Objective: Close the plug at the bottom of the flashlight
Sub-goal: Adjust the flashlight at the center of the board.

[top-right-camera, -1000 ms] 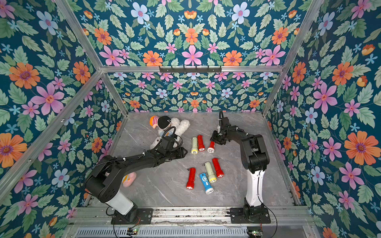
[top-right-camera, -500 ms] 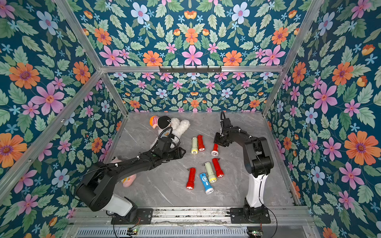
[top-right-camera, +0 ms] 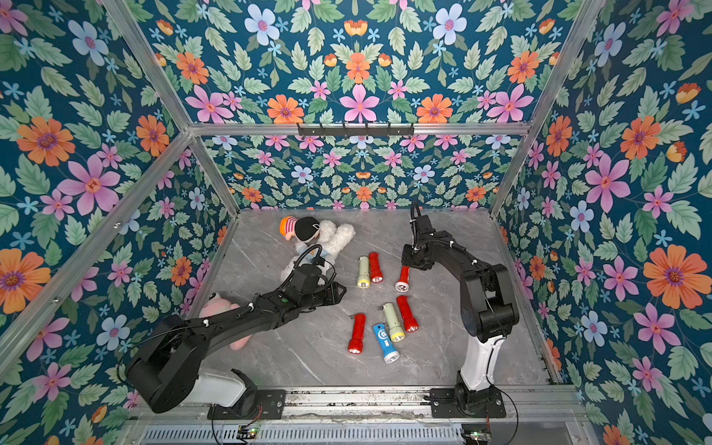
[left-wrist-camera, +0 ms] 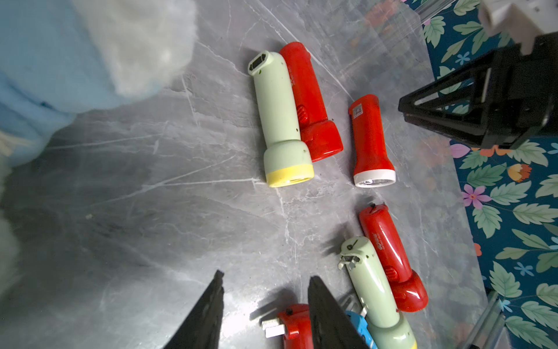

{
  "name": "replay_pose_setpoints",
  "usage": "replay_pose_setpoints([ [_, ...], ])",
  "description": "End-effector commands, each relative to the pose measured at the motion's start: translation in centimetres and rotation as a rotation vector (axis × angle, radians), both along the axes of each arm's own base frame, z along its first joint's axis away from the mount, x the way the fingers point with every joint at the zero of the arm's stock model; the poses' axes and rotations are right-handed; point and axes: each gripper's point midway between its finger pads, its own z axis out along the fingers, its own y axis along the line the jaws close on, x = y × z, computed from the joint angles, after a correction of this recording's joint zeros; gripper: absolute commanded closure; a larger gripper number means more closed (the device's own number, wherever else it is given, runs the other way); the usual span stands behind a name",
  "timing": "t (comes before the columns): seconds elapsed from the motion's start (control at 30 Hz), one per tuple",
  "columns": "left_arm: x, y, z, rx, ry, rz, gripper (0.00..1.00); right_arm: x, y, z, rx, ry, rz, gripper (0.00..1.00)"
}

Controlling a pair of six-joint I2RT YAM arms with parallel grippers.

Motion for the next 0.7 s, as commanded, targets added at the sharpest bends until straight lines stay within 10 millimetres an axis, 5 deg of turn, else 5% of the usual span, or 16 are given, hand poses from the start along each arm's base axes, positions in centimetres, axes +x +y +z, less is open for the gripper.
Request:
replay_pose_setpoints([
  [0.0,-0.1,0.4,-0.5,0.021,0.017,0.021,0.52,-1.4,-0.5,-1.7,-0.065,0.082,0.006,0.56],
  [0.27,0.1,0.3,-1.2,0.043,0.025,0.010,0.51,-0.5,2.4,-3.7,-0.068,0.127,0.054,0.57],
  [0.47,0.2,0.3,-1.6,0.060,0.023,-0.003,0.51,1.0,3.7,-4.6,-0.054,0.139,0.068,0.81],
  [0.67,0.4,0.1,-1.7,0.065,0.019,-0.015,0.51,3.1,5.3,-4.0,-0.060,0.106,0.127,0.85],
])
